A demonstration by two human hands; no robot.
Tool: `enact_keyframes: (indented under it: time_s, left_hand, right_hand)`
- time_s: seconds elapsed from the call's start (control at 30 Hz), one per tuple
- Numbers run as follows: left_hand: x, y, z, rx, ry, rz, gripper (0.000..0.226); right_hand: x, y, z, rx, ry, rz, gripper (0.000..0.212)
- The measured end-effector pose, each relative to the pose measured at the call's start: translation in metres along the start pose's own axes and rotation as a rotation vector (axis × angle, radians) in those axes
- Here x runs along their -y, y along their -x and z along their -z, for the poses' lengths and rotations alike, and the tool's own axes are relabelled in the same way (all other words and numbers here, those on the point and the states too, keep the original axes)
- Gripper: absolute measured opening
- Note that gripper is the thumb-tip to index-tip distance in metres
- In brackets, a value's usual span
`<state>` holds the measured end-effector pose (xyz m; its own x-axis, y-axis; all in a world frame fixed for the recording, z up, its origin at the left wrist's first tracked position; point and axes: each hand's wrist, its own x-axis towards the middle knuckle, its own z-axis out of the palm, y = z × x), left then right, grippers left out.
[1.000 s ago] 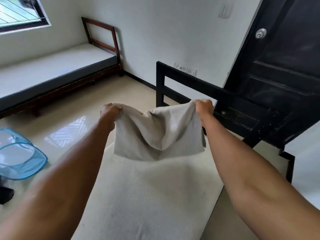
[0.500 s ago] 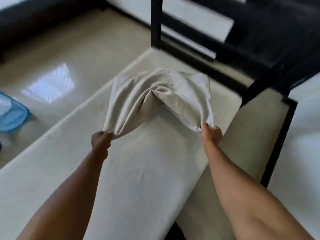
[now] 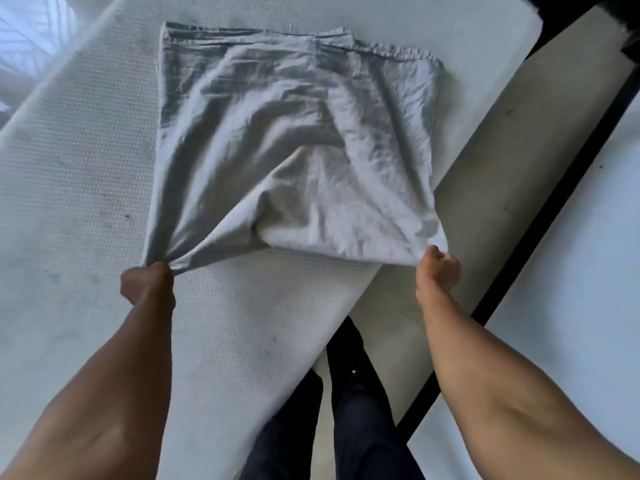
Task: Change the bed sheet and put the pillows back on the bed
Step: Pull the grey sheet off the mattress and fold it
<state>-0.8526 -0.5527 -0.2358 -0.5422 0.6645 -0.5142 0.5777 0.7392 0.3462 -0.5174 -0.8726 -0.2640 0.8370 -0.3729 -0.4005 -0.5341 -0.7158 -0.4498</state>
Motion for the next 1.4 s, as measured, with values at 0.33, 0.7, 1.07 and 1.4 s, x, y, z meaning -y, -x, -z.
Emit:
enact_keyframes:
  time_s: [0.33, 0.7, 1.07, 1.4]
  left_hand:
    - [-0.007, -0.013, -0.002, 0.132, -0.416, 0.007, 0.056]
    - [-0.210, 0.065, -0.053, 0.340, -0.556, -0.751, 0.036]
    - [-0.335, 0.002, -0.247, 0.301, -0.718, -1.278, 0.066]
    - [-0.378, 0.027, -0.288, 0.161, -0.665, -1.179, 0.018]
  right_hand:
    - [0.019, -0.002, 0.001, 0.107, 0.214, -0.116, 0.047]
    - [0.200, -0.042, -0.025, 0.345, 0.310, 0.332, 0.042]
    - [0.326, -0.193, -0.154, 0.188, 0.407, 0.494, 0.058]
    - [0.355, -0.254, -0.148, 0.201, 0.282, 0.500, 0.024]
